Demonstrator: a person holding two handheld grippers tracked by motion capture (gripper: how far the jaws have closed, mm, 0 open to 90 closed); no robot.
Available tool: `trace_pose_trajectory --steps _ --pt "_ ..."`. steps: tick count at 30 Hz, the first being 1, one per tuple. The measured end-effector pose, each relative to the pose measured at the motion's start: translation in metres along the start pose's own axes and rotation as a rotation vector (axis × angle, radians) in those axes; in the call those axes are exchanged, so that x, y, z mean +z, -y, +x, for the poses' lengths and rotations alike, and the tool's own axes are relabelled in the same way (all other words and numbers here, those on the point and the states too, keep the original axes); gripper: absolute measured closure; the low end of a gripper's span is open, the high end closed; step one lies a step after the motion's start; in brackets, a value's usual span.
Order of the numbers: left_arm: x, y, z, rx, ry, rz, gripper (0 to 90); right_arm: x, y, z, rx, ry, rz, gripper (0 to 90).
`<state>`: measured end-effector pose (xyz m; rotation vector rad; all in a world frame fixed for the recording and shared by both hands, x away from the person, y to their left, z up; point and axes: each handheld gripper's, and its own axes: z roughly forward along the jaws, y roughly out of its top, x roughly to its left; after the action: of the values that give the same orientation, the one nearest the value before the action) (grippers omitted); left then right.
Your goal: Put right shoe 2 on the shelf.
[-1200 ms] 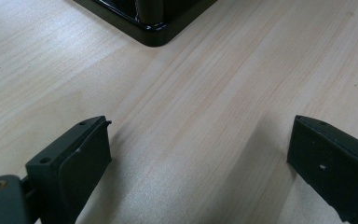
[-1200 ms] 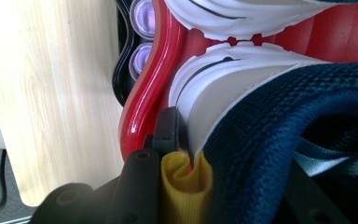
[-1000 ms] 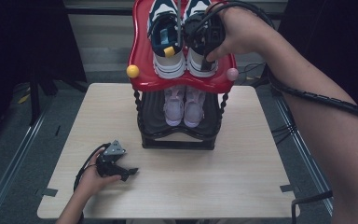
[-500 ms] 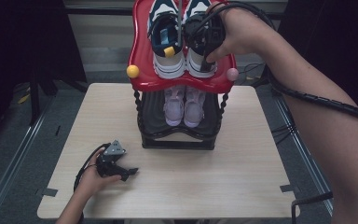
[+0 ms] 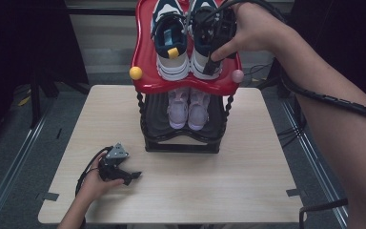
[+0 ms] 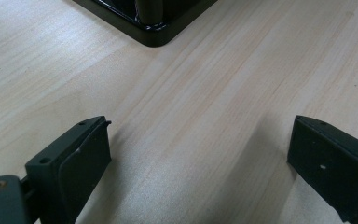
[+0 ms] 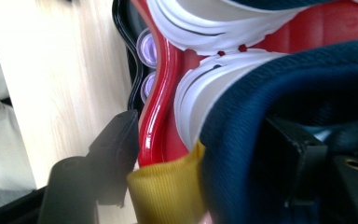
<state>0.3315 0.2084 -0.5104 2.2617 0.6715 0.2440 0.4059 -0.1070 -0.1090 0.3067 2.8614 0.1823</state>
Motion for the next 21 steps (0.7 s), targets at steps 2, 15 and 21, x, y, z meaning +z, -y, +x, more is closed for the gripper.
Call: trace_pose_trajectory --steps 2,15,21 --pt "0.0 0.0 0.0 0.0 0.0 0.001 5.1 -0.004 0.003 -0.001 0.022 0.006 -0.018 26.9" --pt "0.0 0.0 0.0 0.0 0.0 0.002 5.1 -0.02 0.014 -0.002 0.094 -0.031 -0.051 17.5" --pt "0.0 0.0 0.0 0.0 0.0 0.002 5.1 -0.027 0.015 0.0 0.091 -0.039 -0.053 17.1"
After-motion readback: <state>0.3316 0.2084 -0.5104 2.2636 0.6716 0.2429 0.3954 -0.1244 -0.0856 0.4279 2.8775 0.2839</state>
